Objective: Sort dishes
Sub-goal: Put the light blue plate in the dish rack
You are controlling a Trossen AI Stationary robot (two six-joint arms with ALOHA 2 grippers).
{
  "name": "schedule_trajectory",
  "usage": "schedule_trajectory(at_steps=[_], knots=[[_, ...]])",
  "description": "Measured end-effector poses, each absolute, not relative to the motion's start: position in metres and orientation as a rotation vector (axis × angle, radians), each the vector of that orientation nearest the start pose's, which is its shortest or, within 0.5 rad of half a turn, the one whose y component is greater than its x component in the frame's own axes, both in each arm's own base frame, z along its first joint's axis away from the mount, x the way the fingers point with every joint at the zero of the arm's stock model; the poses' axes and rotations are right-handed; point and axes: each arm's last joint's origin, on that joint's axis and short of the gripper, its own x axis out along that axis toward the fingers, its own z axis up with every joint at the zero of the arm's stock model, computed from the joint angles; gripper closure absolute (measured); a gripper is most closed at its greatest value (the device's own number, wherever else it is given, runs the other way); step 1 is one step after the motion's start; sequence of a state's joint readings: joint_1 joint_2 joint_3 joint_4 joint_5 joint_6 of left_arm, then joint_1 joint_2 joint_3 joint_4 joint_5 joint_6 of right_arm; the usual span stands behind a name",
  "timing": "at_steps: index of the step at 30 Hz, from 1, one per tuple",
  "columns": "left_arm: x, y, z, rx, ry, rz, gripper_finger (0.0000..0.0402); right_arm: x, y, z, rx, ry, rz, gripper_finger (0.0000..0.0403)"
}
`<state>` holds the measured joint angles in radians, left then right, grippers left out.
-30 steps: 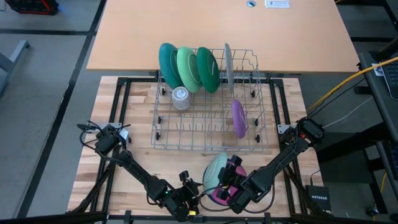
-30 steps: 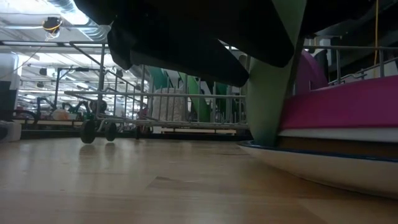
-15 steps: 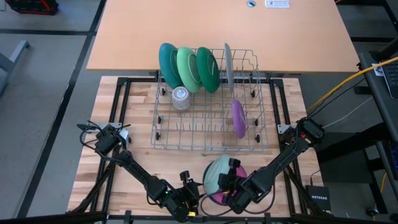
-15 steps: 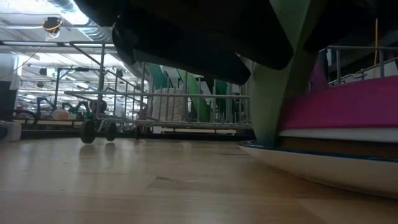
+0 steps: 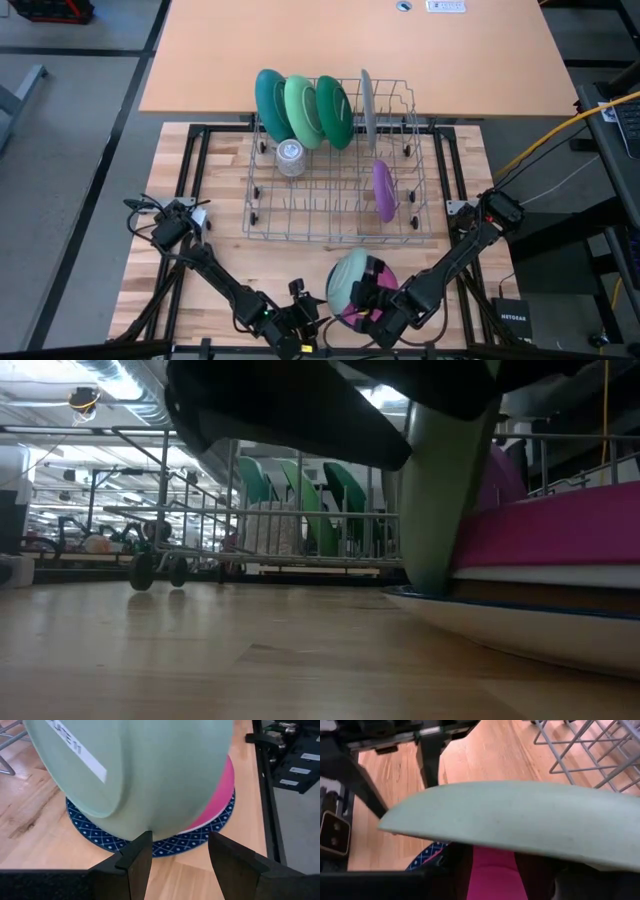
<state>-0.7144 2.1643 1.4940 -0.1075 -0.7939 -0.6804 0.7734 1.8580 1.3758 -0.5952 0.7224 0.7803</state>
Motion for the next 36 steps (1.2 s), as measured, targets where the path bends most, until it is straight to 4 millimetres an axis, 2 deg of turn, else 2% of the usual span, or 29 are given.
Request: schedule_trajectory(at_steps=[20, 27, 36], knots=[[0.360, -0.285, 0.155, -0.126, 0.518, 0.252, 0.0219, 0.287, 0.253, 0.218, 0.012, 0.726, -0.256, 0.0259], [0.362, -0.284, 0.155, -0.191, 0.501, 0.275, 0.0219, 0.288, 0.253, 0.218, 0.108, 0.706, -0.298, 0.0259], [0.370, -0.271, 0.156, -0.202, 0.450, 0.375, 0.0219, 0.289, 0.254, 0.219, 0.179, 0.687, -0.309, 0.0259]])
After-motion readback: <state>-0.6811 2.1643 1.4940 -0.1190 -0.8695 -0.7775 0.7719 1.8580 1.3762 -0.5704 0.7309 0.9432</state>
